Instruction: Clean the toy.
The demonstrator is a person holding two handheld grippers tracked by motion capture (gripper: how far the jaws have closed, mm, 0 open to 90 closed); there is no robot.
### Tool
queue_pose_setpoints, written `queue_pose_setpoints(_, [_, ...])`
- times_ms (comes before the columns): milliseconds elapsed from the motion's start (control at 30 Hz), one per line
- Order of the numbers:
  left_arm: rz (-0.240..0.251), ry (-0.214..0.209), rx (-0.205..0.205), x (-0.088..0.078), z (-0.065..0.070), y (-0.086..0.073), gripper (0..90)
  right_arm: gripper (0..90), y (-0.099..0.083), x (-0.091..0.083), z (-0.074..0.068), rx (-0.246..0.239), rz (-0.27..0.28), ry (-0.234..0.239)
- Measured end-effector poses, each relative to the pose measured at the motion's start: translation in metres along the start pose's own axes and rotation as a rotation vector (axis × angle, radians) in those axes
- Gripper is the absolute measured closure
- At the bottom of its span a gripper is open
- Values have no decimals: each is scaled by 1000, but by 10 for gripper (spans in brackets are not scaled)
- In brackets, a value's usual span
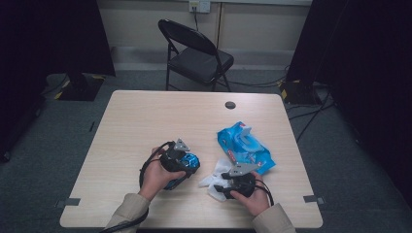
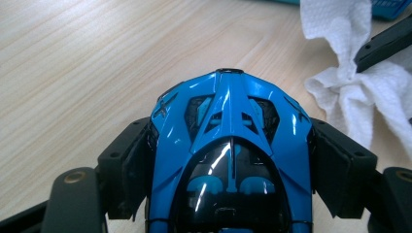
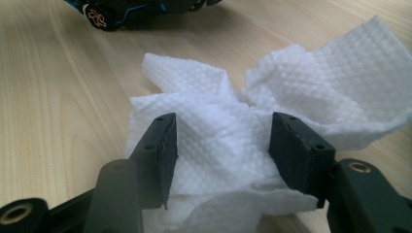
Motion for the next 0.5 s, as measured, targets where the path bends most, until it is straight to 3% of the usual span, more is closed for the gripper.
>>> queue_pose_setpoints(267, [66,-9,17,-17,1,5,248,423,0,0,0,5,0,-1])
queue_pose_setpoints(500, [119,-30,4,-33,-1,7,248,416,1,0,-1,8,-8,-8])
Point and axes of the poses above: each handheld gripper's, and its own axes: x roughly forward along the jaws, y roughly out of its top, z roughly to its right, the point moved 2 cm from there along x, roughly forward along the jaws, and after that the axes turned 5 degrees about -x, right-handed, at the moved point
